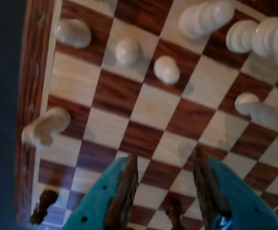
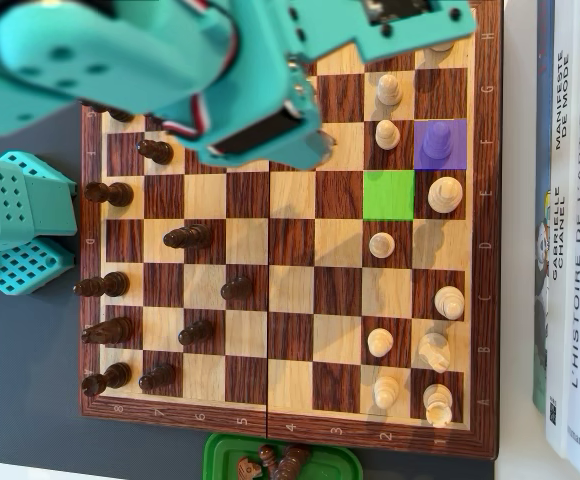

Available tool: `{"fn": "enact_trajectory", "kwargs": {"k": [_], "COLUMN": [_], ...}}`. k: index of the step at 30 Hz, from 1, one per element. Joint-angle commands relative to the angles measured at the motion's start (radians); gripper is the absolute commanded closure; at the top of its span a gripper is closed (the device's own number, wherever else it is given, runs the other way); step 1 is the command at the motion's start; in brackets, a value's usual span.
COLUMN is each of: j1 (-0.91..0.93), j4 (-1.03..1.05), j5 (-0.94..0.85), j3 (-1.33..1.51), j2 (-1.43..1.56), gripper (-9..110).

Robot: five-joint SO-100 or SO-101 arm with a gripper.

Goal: Play chess

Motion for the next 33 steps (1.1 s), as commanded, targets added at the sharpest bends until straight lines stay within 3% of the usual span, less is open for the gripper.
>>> {"fn": "enact_trajectory", "kwargs": {"k": [1, 33], "j1": [0.009, 0.058], "j4": [-0.002, -0.002], "j5": [-0.003, -0.06], "j3": [-0.097, -0.515], "j2": [-0.028, -0.365], "gripper": [84, 84]}}
